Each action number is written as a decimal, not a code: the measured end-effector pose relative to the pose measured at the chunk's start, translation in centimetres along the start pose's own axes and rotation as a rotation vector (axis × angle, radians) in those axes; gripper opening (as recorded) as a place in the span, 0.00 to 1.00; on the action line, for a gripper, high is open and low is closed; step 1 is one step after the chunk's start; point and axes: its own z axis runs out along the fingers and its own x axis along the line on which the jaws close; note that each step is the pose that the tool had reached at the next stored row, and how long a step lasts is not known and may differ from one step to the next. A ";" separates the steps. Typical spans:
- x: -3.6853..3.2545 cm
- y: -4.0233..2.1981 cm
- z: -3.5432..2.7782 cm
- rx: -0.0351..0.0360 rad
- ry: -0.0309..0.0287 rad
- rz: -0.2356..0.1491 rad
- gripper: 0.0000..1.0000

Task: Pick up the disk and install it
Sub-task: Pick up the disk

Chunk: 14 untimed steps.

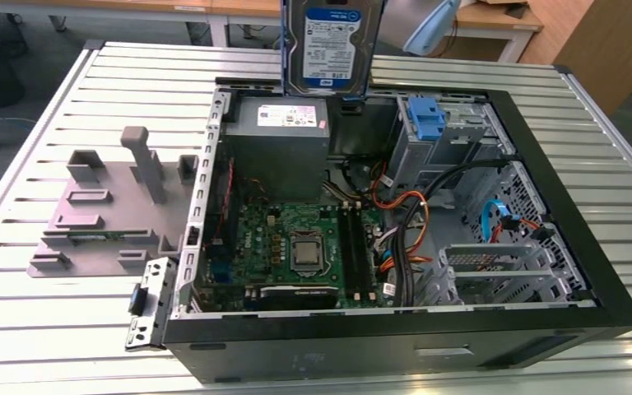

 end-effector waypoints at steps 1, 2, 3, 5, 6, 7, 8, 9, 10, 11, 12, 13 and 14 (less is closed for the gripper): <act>0.22 -0.03 0.00 0.0000 -0.0001 0.000 0.35; 0.43 -0.07 0.00 0.0000 -0.0001 0.000 0.35; 0.64 -0.11 0.00 0.0000 -0.0001 0.000 0.35; 1.08 -0.20 0.00 -0.0001 0.0001 0.000 0.35; 1.32 -0.25 0.00 0.0000 0.0000 0.000 0.35; 1.56 -0.30 0.01 0.0001 -0.0001 0.000 0.35; 1.79 -0.36 0.01 0.0000 -0.0001 0.000 0.35; 2.05 -0.41 0.00 0.0001 -0.0001 0.000 0.35; 2.30 -0.44 0.00 0.0000 0.0000 0.000 0.35; 2.59 -0.48 0.00 -0.0001 0.0001 0.000 0.35; 2.87 -0.51 0.00 0.0000 0.0001 0.000 0.35; 3.12 -0.54 0.00 0.0000 0.0000 0.000 0.35; 3.35 -0.57 0.00 0.0000 -0.0001 0.000 0.35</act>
